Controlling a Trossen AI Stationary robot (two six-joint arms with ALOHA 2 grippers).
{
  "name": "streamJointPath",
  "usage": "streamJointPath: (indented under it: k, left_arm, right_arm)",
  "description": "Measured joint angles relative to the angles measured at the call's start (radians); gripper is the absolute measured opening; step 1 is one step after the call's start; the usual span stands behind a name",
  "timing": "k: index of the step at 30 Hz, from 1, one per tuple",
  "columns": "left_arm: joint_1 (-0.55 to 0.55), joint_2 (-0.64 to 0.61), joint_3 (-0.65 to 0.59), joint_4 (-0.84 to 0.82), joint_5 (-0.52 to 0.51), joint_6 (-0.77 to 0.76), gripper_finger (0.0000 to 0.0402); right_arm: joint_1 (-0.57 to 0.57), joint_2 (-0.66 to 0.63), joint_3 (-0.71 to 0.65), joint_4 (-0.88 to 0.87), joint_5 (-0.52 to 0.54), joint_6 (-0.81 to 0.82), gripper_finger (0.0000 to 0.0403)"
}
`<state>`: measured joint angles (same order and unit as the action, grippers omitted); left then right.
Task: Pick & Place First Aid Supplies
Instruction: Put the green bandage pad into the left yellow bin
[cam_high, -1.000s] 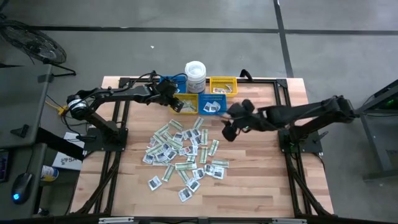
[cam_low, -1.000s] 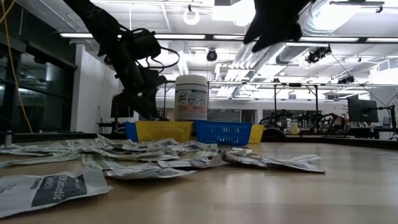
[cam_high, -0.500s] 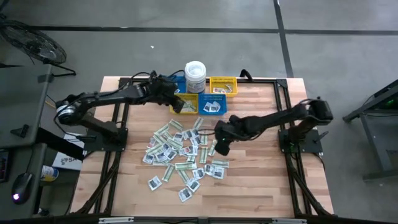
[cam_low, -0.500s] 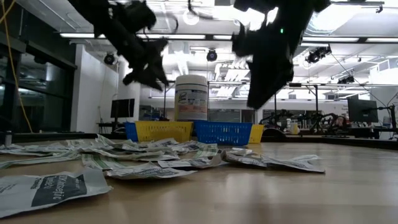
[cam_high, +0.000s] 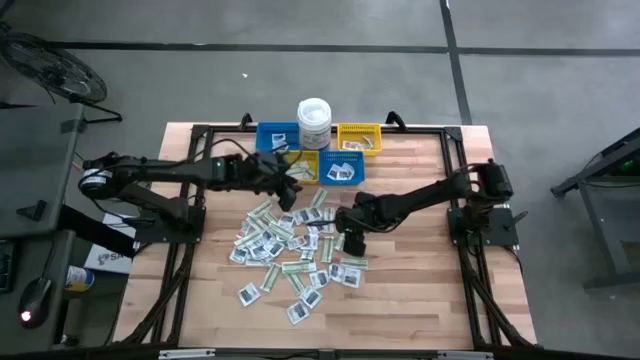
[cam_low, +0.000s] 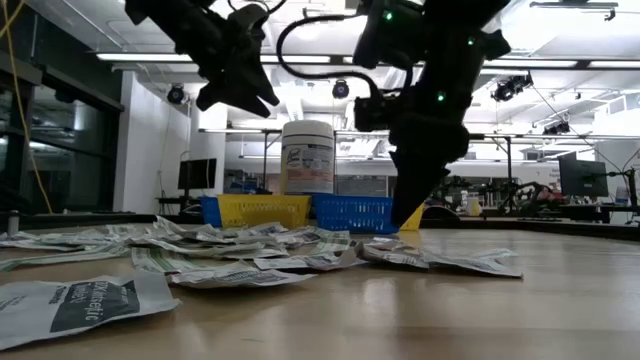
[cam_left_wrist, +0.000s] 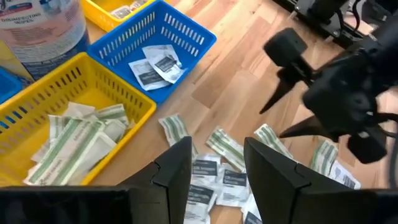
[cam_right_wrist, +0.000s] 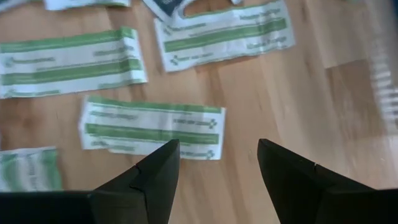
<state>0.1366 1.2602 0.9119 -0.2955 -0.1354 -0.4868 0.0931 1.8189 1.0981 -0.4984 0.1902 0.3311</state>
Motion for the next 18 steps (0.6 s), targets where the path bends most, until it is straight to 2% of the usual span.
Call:
streamJointPath:
  k: [7, 14, 18]
  left_arm:
    - [-0.041, 0.0, 0.0, -0.03, -0.088, -0.014, 0.0147]
    - [-0.039, 0.0, -0.001, -0.09, -0.096, -0.014, 0.0147]
    - [-0.039, 0.0, -0.01, -0.106, -0.096, -0.014, 0.0147]
  right_arm:
    - [-0.029, 0.045, 0.0, 0.044, -0.062, -0.061, 0.021]
    - [-0.048, 0.076, 0.003, 0.057, -0.119, -0.048, 0.0208]
    - [-0.055, 0.087, 0.005, 0.056, -0.13, -0.008, 0.0183]
